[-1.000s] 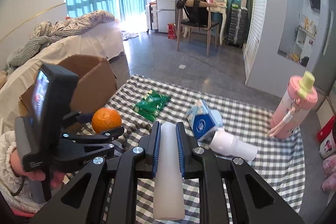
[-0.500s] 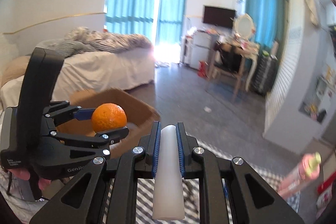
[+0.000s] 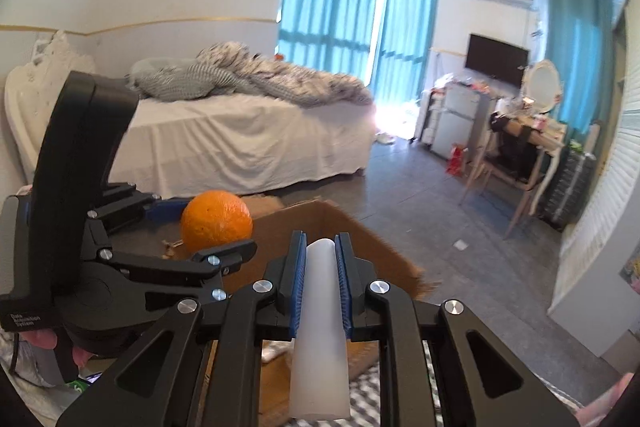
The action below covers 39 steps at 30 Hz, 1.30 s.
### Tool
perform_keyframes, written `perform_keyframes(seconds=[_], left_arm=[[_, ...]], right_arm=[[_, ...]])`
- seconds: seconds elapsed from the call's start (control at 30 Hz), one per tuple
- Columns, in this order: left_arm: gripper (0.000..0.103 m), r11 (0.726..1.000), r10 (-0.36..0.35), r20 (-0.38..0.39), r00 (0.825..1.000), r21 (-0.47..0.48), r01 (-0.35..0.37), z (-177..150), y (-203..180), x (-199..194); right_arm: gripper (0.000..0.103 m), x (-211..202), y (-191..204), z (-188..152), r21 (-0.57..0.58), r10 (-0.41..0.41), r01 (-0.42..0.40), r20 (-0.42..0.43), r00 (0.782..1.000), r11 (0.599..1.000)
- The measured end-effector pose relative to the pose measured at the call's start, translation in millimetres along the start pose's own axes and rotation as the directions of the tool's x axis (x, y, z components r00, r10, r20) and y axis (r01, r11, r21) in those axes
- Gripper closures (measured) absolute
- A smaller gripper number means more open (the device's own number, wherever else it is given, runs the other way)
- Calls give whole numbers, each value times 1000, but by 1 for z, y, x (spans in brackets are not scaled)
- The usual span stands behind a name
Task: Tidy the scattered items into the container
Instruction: 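Carry orange and white tube into the cardboard box and open both grippers, then move both grippers back over the table items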
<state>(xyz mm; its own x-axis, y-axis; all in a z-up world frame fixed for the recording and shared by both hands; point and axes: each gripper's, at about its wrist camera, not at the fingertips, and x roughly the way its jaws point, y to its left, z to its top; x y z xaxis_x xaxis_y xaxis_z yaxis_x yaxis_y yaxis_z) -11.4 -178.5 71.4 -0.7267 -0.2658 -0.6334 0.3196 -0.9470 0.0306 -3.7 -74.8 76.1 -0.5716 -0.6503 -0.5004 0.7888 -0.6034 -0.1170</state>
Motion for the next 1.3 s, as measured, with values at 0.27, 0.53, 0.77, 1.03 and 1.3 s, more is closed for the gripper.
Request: perform_keyframes(seconds=[0.27, 0.53, 0.77, 1.03, 1.3], left_arm=[[45, 999, -6, -130, 992, -33, 1, -26, 23, 56], [43, 999, 14, -234, 972, -39, -24, -48, 21, 95], [4, 991, 67, -175, 982, -102, -86, -40, 39, 84], [4, 996, 53, -122, 991, -69, -61, -30, 24, 61], [3, 1000, -18, -63, 998, -21, 17, -25, -26, 35]], right_arm=[[89, 72, 7, -31, 27, 46, -42, -168, 985, 999], [77, 109, -5, -62, 49, 44, -32, -276, 960, 998], [26, 103, -15, -55, 77, -28, 48, -242, 970, 996], [26, 78, -17, -47, 72, -77, 93, -199, 977, 993], [23, 20, -50, -64, 121, -193, 214, -169, 967, 969]])
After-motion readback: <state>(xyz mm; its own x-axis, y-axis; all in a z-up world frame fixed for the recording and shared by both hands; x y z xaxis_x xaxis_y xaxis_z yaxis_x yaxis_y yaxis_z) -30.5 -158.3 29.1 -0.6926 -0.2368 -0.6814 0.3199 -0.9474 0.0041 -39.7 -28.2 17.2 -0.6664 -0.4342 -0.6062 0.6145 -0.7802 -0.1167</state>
